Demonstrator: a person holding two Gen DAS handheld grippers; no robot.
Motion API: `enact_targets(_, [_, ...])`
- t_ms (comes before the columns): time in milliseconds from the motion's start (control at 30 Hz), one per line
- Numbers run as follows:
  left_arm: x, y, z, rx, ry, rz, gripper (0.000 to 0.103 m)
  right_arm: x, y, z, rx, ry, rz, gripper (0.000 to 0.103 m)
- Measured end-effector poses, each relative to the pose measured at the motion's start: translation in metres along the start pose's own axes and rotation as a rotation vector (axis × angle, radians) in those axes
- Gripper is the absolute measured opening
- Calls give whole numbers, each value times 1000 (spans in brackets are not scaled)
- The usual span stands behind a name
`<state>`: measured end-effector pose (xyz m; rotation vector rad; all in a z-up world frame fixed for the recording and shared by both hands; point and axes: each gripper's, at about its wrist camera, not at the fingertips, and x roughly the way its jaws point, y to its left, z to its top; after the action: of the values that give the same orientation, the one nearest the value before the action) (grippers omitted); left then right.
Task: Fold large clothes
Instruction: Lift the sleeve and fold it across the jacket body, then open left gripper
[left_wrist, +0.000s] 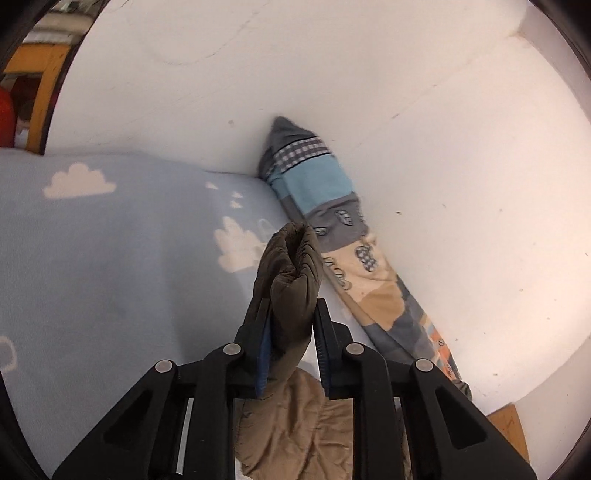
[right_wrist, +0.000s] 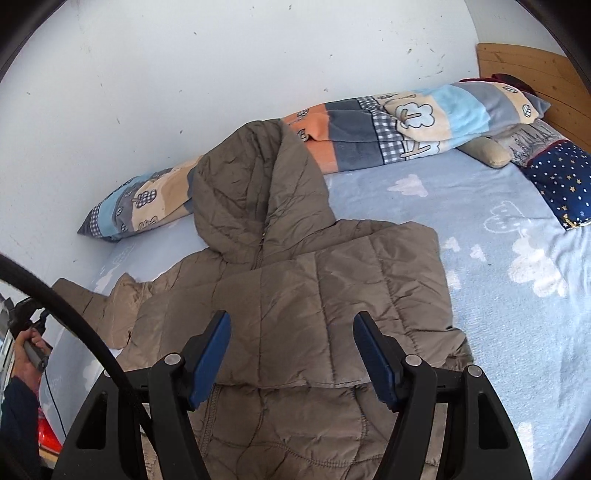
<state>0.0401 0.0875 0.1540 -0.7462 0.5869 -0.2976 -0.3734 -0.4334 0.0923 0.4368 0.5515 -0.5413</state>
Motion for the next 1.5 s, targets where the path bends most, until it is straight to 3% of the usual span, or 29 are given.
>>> enact_targets(167, [-44, -86, -13, 113, -18, -101, 20, -9, -22, 10, 62, -40, -61, 73])
enact_targets(367, [-78, -187, -38, 234, 17, -232, 20, -27, -50, 20, 138, -83, -68, 73])
enact_targets(600, [-107, -299, -113, 385, 126, -371, 20, -61, -80, 32, 218, -161, -61, 73])
enact_targets(767, [-112, -359, -185, 480, 212, -417, 20, -81, -100, 37, 264, -198, -53, 73])
enact_targets(1133, [-74, -395, -357, 581, 429, -391, 20, -123, -129, 45, 291, -291, -83, 73])
enact_targets(1333, [-26, -377, -458, 635, 555, -305, 20, -126, -139, 45, 323, -284, -79, 73])
enact_targets(1500, [7, -347, -517, 667, 650, -231, 20, -128, -139, 47, 323, -289, -70, 73])
